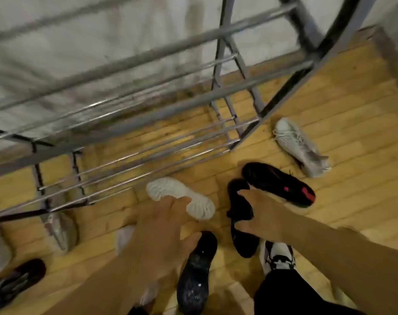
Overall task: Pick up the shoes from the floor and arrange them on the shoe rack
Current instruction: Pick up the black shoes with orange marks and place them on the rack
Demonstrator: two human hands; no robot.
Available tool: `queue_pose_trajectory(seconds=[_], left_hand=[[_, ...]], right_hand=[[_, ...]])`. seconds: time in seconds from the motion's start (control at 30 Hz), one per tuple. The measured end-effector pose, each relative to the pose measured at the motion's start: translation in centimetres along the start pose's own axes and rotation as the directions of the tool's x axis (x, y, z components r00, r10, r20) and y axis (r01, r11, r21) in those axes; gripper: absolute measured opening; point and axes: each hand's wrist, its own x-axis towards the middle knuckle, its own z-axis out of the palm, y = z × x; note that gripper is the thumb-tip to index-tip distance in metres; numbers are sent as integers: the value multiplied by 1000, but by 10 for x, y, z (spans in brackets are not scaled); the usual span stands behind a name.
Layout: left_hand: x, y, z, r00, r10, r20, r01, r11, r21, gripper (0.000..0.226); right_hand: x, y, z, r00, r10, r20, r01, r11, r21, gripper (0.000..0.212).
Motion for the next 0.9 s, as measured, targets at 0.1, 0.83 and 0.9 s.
queue_pose_trajectory(seconds=[0.1,0.83,0.9], left_hand=[[12,-46,55,985,-72,155,85,993,-79,82],[-60,-45,-14,987,100,-124,-115,985,-127,107],[-87,-28,-32,977,91,-193,-132,968,-213,106]], right_hand=[[63,10,40,998,39,-52,-45,994,-102,103],[-24,-67,8,825,-12,-566,108,985,137,125],[-67,-95,0,778,-65,-624,249,945,212,124]])
